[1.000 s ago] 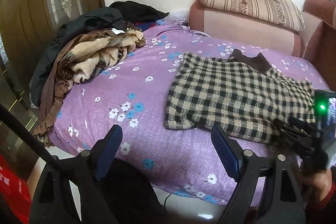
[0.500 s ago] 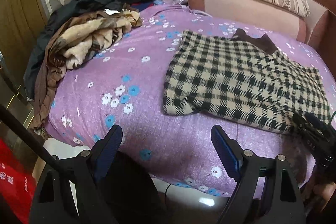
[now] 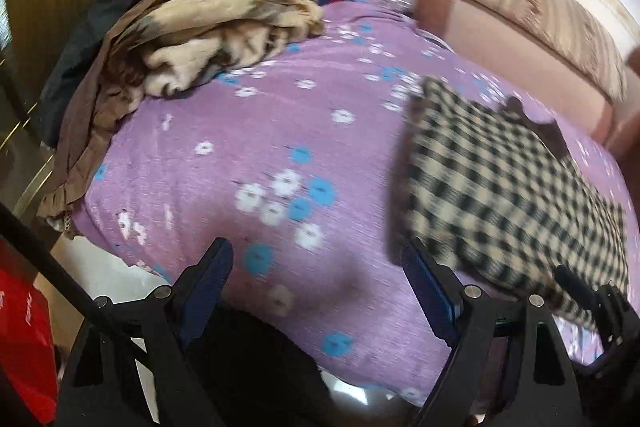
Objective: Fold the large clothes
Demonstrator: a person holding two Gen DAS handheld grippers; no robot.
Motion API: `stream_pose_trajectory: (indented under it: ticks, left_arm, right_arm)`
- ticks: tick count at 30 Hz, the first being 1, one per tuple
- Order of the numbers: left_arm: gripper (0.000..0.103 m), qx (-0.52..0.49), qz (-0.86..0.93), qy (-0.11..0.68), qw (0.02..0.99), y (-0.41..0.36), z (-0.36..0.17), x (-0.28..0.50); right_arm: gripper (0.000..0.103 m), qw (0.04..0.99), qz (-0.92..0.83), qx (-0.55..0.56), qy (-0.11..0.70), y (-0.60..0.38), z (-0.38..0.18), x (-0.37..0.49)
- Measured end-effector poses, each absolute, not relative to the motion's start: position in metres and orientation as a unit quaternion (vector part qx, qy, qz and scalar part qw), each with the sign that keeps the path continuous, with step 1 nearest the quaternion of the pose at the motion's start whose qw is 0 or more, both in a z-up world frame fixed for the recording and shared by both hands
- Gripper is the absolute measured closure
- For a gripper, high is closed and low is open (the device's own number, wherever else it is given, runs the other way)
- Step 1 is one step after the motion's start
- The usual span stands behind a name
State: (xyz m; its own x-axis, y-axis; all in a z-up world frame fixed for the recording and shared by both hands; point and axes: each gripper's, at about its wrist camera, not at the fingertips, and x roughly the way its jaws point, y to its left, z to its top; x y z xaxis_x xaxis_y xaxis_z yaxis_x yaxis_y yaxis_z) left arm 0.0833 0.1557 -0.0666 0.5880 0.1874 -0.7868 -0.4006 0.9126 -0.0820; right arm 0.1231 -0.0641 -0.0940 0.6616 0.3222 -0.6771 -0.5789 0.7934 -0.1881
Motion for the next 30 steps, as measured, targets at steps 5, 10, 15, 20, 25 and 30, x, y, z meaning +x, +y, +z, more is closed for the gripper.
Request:
stream_pose_trajectory:
  ticks: [5,10,15,20,25,30]
  left_arm:
    - [0.018,-0.153,0.185,0.415,0.877,0.188,-0.075,0.075]
    - [0.019,-0.170,0.188,0.412,0.875,0.201,-0.082,0.068]
    - [0.019,-0.184,0.189,0.404,0.876,0.208,-0.080,0.063]
    - [0.019,-0.183,0.194,0.388,0.882,0.205,-0.068,0.058]
    - [0.019,-0.171,0.174,0.385,0.890,0.187,-0.055,0.063]
    - [0.019,-0.155,0.138,0.385,0.899,0.156,-0.044,0.077]
  right_arm:
    - [0.041,0.877,0.239,-0.296,0.294,0.001,-0.115,0.131]
    - [0.046,0.865,0.171,-0.397,0.256,0.058,-0.134,0.149]
    - [0.061,0.860,0.149,-0.384,0.301,0.079,-0.139,0.183]
    - [0.089,0.877,0.182,-0.303,0.327,0.056,-0.118,0.194]
    - [0.091,0.909,0.184,-0.171,0.332,0.005,-0.064,0.204]
    - [0.095,0.937,0.139,-0.019,0.319,-0.100,-0.007,0.222]
